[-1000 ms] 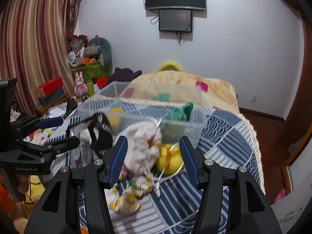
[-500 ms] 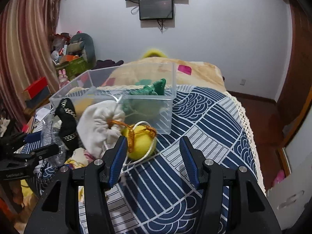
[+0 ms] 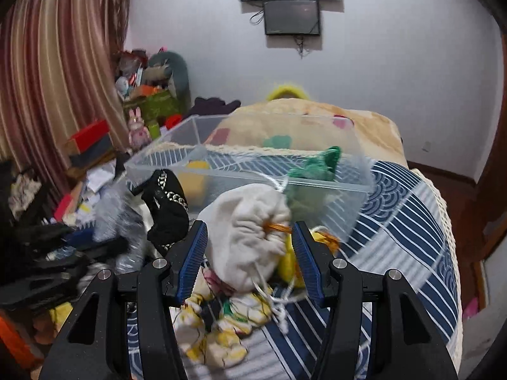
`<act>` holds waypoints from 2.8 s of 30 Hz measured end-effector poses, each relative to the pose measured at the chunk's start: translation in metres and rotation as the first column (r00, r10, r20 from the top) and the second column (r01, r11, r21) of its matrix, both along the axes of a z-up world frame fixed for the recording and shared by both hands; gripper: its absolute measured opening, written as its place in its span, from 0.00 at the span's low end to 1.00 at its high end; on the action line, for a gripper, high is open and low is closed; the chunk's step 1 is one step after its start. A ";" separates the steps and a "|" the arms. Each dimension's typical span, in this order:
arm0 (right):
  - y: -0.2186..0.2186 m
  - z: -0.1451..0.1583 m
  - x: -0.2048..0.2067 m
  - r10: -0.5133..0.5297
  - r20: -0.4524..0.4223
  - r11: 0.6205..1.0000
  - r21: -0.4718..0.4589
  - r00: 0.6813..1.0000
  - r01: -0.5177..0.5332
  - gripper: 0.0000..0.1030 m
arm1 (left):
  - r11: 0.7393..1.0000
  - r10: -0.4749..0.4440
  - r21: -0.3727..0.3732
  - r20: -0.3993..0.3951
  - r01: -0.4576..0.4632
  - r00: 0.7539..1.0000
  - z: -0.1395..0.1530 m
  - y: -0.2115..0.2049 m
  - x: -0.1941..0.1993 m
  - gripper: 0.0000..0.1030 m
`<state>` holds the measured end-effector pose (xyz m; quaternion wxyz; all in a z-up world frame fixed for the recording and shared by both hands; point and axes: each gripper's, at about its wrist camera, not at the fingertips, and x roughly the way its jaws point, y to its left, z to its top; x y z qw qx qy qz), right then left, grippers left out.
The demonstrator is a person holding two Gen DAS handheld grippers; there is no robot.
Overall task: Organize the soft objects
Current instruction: 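Grasp the white drawstring pouch with the right tool while the left tool grasps the bagged grey sock, then carry the pouch and bagged sock into the clear box and open both tools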
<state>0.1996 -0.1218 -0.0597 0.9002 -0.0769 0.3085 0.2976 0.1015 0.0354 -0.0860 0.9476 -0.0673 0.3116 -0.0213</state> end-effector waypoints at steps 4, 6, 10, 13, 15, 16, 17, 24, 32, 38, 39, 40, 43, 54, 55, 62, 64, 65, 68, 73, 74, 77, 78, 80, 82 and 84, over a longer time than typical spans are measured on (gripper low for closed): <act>0.012 -0.012 0.010 0.010 -0.025 0.999 -0.035 1.000 -0.011 0.50 | 1.000 0.014 -0.011 0.029 -0.014 0.999 0.011 0.007 -0.006 0.26; 0.012 -0.016 0.011 0.022 -0.034 0.999 -0.034 0.999 -0.023 0.41 | 1.000 0.024 -0.017 0.042 -0.023 0.999 0.016 0.012 -0.009 0.26; 0.007 -0.015 0.012 0.020 -0.044 1.000 -0.015 0.999 -0.021 0.21 | 0.999 0.034 -0.037 0.052 -0.032 0.998 0.020 0.018 -0.009 0.26; 0.000 -0.009 0.008 0.015 -0.030 1.000 0.011 0.999 -0.015 0.20 | 0.999 0.039 -0.038 0.061 -0.037 0.997 0.024 0.019 -0.007 0.26; -0.005 -0.001 0.002 0.013 -0.007 1.000 0.023 1.000 -0.013 0.20 | 0.999 0.040 -0.035 0.070 -0.038 0.997 0.027 0.020 -0.006 0.26; -0.008 0.002 -0.001 0.011 0.005 1.000 0.030 1.000 -0.011 0.20 | 0.999 0.039 -0.034 0.074 -0.037 0.996 0.029 0.020 -0.004 0.26; -0.012 0.008 -0.004 0.009 0.020 0.999 0.039 1.000 -0.009 0.20 | 0.999 0.038 -0.032 0.079 -0.036 0.996 0.031 0.020 -0.004 0.26; -0.022 0.040 -0.013 -0.015 0.093 0.994 0.109 0.996 0.005 0.20 | 0.999 0.037 -0.004 0.135 -0.037 0.990 0.053 0.018 0.002 0.26; -0.022 0.067 -0.009 -0.032 0.152 0.988 0.154 0.988 0.009 0.20 | 0.999 0.035 0.002 0.174 -0.036 0.984 0.076 0.018 0.022 0.26; -0.016 0.080 0.002 -0.041 0.183 0.987 0.160 0.982 0.011 0.20 | 0.999 0.024 0.028 0.174 -0.029 0.985 0.085 0.015 0.046 0.26; -0.014 0.082 0.005 -0.043 0.189 0.988 0.155 0.981 0.013 0.20 | 0.999 0.020 0.035 0.173 -0.026 0.985 0.086 0.015 0.050 0.26; -0.012 0.083 0.007 -0.045 0.195 0.989 0.149 0.980 0.015 0.20 | 0.999 0.015 0.044 0.172 -0.023 0.985 0.087 0.014 0.054 0.26; -0.006 0.083 0.015 -0.046 0.195 0.991 0.133 0.980 0.020 0.20 | 0.997 0.007 0.069 0.157 -0.019 0.988 0.086 0.011 0.068 0.26; 0.016 0.052 0.048 -0.052 0.119 0.998 0.034 0.992 0.048 0.20 | 0.997 -0.046 0.062 -0.013 0.047 0.999 0.058 0.001 0.127 0.26; 0.017 0.048 0.050 -0.054 0.112 0.998 0.017 0.992 0.053 0.20 | 0.997 -0.051 0.059 -0.030 0.053 0.998 0.055 -0.001 0.132 0.26; 0.019 0.032 0.065 -0.051 0.064 0.997 -0.046 0.997 0.054 0.20 | 0.993 -0.094 0.066 -0.113 0.102 0.989 0.040 -0.012 0.150 0.26; 0.020 0.028 0.068 -0.050 0.052 0.996 -0.065 0.997 0.053 0.20 | 0.992 -0.096 0.066 -0.129 0.105 0.987 0.038 -0.014 0.153 0.26; 0.021 0.027 0.069 -0.052 0.046 0.996 -0.071 0.998 0.055 0.20 | 0.992 -0.097 0.065 -0.136 0.106 0.986 0.037 -0.014 0.155 0.26; 0.022 0.023 0.073 -0.045 0.022 0.995 -0.083 0.999 0.047 0.20 | 0.992 -0.101 0.053 -0.161 0.111 0.982 0.034 -0.014 0.159 0.26; 0.020 0.018 0.071 -0.031 0.010 0.994 -0.109 0.999 0.032 0.21 | 0.991 -0.104 0.058 -0.190 0.117 0.976 0.029 -0.015 0.160 0.31; 0.021 0.018 0.071 -0.028 0.008 0.993 -0.112 1.000 0.028 0.22 | 0.991 -0.104 0.062 -0.191 0.118 0.976 0.029 -0.016 0.159 0.37; 0.019 0.018 0.068 -0.024 0.009 0.992 -0.120 1.000 0.025 0.22 | 0.990 -0.094 0.088 -0.167 0.110 0.981 0.031 -0.019 0.154 0.55; 0.018 0.019 0.067 -0.028 0.012 0.992 -0.127 1.000 0.029 0.22 | 0.990 -0.088 0.099 -0.154 0.104 0.984 0.033 -0.020 0.151 0.57; 0.016 0.021 0.065 -0.027 0.017 0.991 -0.127 0.999 0.029 0.23 | 0.987 -0.082 0.127 -0.130 0.099 0.988 0.037 -0.023 0.146 0.59; 0.014 0.024 0.063 -0.026 0.017 0.992 -0.122 1.000 0.028 0.23 | 0.985 -0.085 0.140 -0.117 0.101 0.989 0.041 -0.025 0.142 0.60; 0.011 0.027 0.060 -0.028 0.023 0.993 -0.114 0.999 0.030 0.24 | 0.984 -0.087 0.148 -0.103 0.102 0.991 0.045 -0.027 0.139 0.61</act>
